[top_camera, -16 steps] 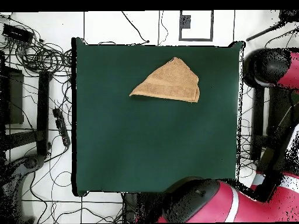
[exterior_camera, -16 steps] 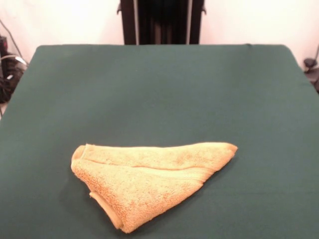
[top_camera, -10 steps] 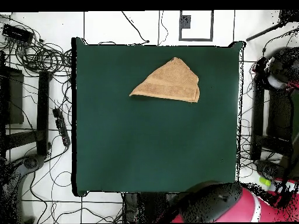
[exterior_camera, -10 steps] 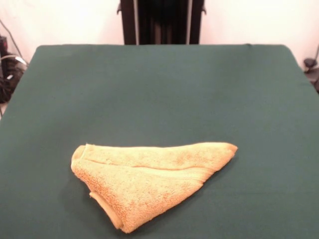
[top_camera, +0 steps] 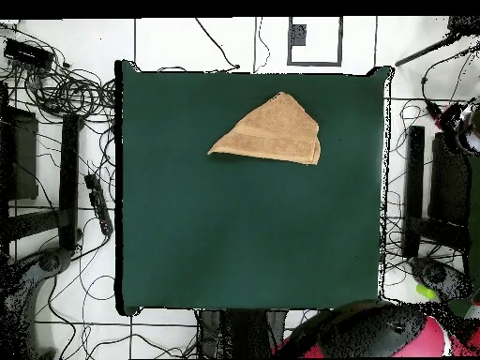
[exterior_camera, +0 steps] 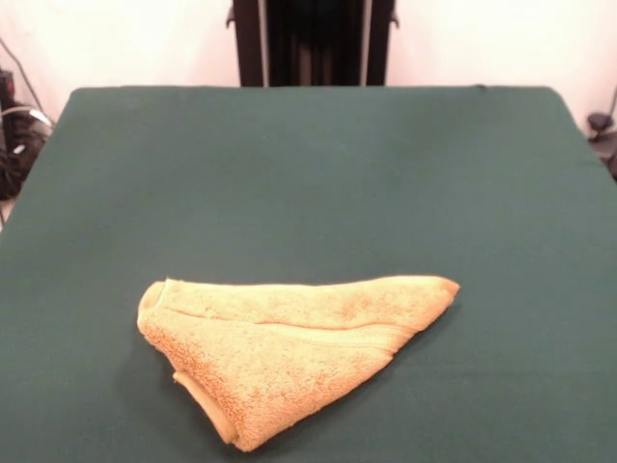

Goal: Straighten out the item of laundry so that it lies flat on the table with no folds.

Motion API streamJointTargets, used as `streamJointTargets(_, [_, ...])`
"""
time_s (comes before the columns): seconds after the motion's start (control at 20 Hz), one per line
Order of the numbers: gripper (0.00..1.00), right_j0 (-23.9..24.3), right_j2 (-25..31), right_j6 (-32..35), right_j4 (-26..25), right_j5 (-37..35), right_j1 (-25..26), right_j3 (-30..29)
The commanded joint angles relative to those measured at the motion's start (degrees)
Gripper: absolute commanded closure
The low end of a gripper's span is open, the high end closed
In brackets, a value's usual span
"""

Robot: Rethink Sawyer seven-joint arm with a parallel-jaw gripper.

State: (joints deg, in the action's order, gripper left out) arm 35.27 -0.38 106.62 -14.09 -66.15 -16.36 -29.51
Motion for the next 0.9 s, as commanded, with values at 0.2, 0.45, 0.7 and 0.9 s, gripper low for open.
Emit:
streamJointTargets(0.2, [0.0,-4.5,6.5,-18.1,-0.5,-8.0,1.8,0.1])
streamJointTargets(0.45, [0.0,-7.2,5.1,-17.2,-2.3,-11.6,4.2,4.9])
streamJointTargets(0.7, [0.0,-10.6,3.1,-13.5,-4.8,-12.6,6.3,8.6])
streamJointTargets(0.9, [0.0,-13.3,1.5,-12.8,-7.3,-16.5,8.4,11.4])
